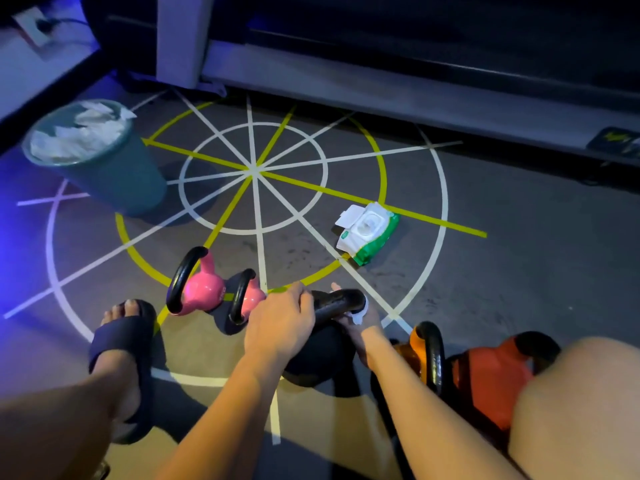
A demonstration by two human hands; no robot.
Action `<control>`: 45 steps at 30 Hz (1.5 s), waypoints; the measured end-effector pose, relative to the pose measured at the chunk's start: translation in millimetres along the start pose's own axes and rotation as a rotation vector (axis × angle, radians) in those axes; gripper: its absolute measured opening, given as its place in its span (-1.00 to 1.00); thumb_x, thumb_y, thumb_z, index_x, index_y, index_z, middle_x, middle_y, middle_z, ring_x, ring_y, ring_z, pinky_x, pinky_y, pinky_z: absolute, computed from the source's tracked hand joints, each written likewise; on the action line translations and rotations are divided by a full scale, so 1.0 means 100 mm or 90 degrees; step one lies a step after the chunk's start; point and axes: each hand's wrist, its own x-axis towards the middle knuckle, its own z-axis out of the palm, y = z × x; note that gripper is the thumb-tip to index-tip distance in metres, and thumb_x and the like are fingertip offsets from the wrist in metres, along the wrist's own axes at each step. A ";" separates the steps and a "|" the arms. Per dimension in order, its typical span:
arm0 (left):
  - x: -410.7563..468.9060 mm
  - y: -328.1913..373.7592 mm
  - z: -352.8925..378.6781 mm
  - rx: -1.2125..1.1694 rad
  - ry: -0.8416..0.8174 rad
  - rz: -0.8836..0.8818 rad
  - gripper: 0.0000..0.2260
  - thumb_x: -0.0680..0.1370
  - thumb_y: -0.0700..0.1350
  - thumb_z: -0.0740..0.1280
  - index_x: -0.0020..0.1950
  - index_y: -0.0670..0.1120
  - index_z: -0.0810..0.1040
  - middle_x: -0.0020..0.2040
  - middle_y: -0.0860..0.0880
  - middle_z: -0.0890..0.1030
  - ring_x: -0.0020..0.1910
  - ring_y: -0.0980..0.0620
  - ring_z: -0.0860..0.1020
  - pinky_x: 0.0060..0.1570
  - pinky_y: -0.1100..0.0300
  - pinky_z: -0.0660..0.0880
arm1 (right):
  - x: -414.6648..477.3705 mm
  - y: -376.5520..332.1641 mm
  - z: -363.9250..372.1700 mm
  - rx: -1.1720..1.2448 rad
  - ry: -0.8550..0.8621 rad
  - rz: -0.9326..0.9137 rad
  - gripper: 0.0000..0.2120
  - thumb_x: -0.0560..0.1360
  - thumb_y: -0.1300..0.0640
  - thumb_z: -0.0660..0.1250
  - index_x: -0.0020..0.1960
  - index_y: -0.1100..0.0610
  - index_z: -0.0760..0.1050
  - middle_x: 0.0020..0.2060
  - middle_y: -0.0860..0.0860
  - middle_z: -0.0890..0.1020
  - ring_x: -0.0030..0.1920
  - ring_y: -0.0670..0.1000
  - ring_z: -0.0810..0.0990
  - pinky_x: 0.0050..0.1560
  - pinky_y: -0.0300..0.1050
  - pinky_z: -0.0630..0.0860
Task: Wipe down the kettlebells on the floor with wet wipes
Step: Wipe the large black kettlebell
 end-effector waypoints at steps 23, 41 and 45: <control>0.07 -0.11 0.10 0.027 0.035 0.045 -0.71 0.64 0.04 0.05 0.04 0.04 0.56 -0.09 -0.06 0.68 -0.02 -0.17 0.59 0.01 -0.01 0.48 | -0.13 -0.46 -0.06 -0.235 0.061 -0.331 -0.60 0.30 0.35 0.46 0.05 -0.01 0.64 0.39 -0.14 0.47 0.28 -0.30 0.49 0.21 -0.28 0.46; 0.04 -0.09 0.06 0.005 -0.004 0.043 -0.72 0.62 0.03 0.05 -0.06 0.00 0.53 -0.12 -0.08 0.65 -0.07 -0.19 0.59 -0.03 -0.03 0.54 | 0.10 -0.78 -0.53 -0.628 -0.331 -0.109 -0.02 0.22 0.13 0.64 0.46 -0.19 0.15 0.24 -0.05 0.51 0.24 0.00 0.51 0.28 0.02 0.47; 0.05 -0.09 0.06 -0.001 -0.002 0.040 -0.75 0.62 0.03 0.04 -0.11 0.02 0.46 -0.10 -0.12 0.65 -0.06 -0.23 0.58 -0.04 -0.05 0.52 | 0.13 -1.15 -0.60 -0.875 -0.469 0.007 0.31 0.17 -0.06 0.67 0.57 -0.13 -0.22 0.41 0.02 0.42 0.38 0.13 0.42 0.37 0.08 0.40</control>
